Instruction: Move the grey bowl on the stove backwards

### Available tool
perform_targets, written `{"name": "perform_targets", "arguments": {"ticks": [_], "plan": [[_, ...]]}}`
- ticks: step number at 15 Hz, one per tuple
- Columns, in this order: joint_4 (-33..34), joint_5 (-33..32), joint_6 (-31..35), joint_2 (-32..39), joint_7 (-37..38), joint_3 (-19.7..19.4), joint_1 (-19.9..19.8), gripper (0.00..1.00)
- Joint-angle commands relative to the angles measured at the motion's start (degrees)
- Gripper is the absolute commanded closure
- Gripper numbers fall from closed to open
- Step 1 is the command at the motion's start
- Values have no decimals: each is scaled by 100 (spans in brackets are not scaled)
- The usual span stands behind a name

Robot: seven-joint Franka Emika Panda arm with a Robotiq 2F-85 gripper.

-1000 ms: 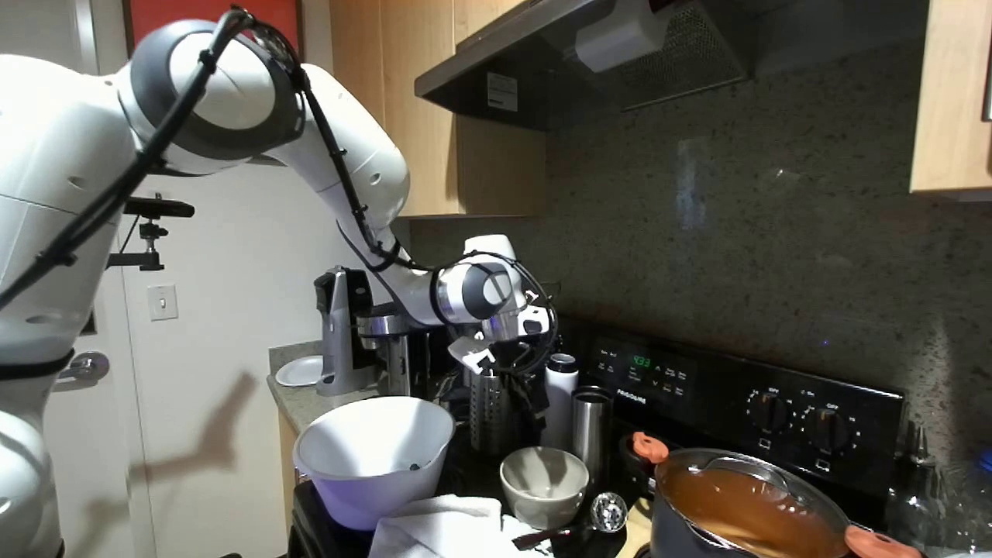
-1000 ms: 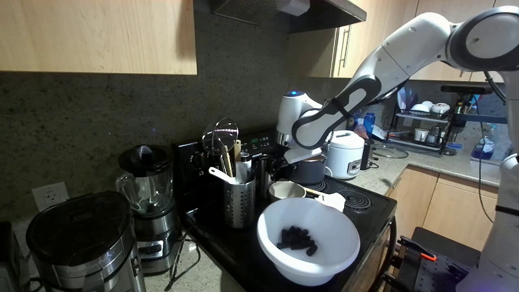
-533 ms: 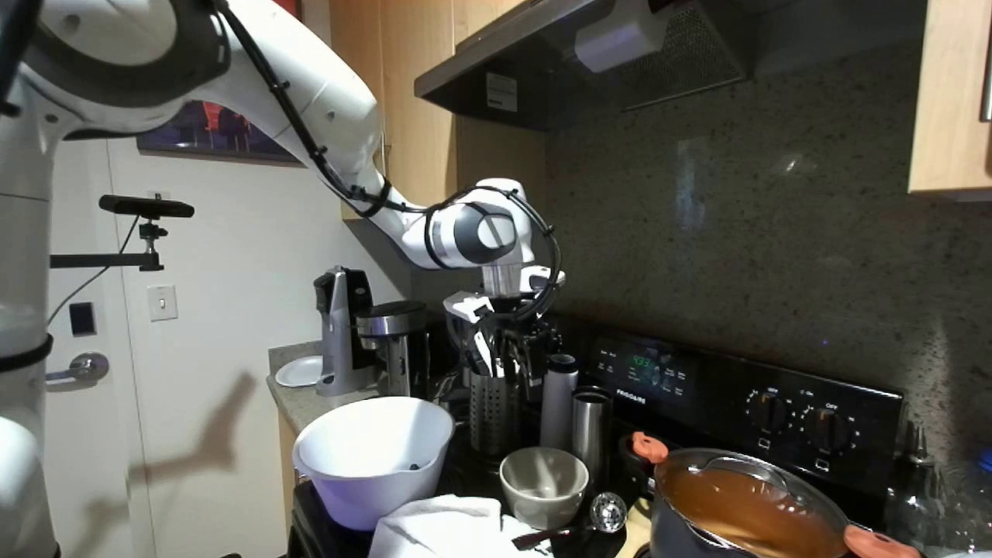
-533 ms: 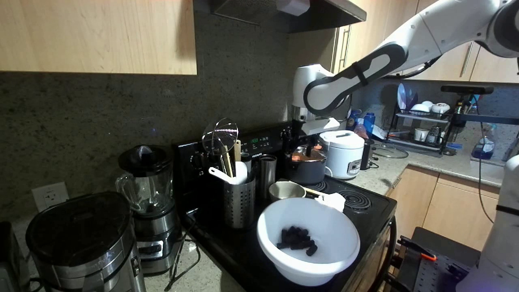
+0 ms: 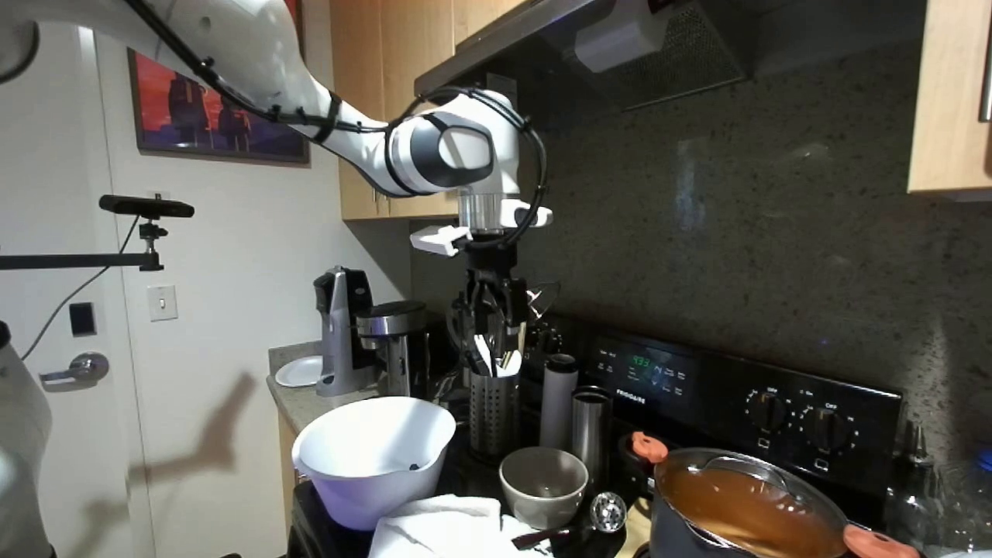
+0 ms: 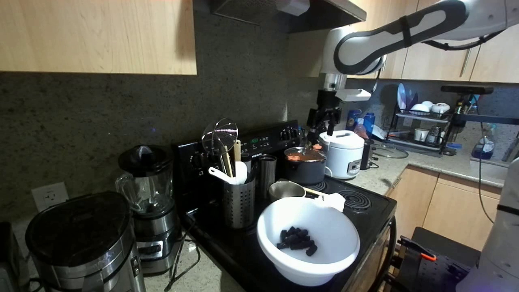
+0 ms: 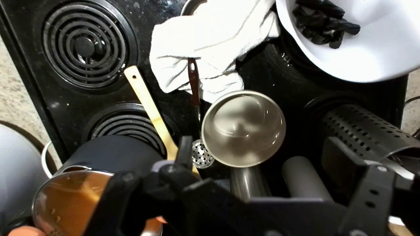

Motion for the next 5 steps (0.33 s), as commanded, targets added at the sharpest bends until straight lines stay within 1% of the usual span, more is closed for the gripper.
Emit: {"name": "perform_targets", "arguments": {"ticks": [1,3,5], "plan": [[-35,24,-130,-156,-79,145,-176,0],[-116,21,-263,-374,-125,146,-191,0],[-158,21,-272,-422,-126,151,-191,0]]}}
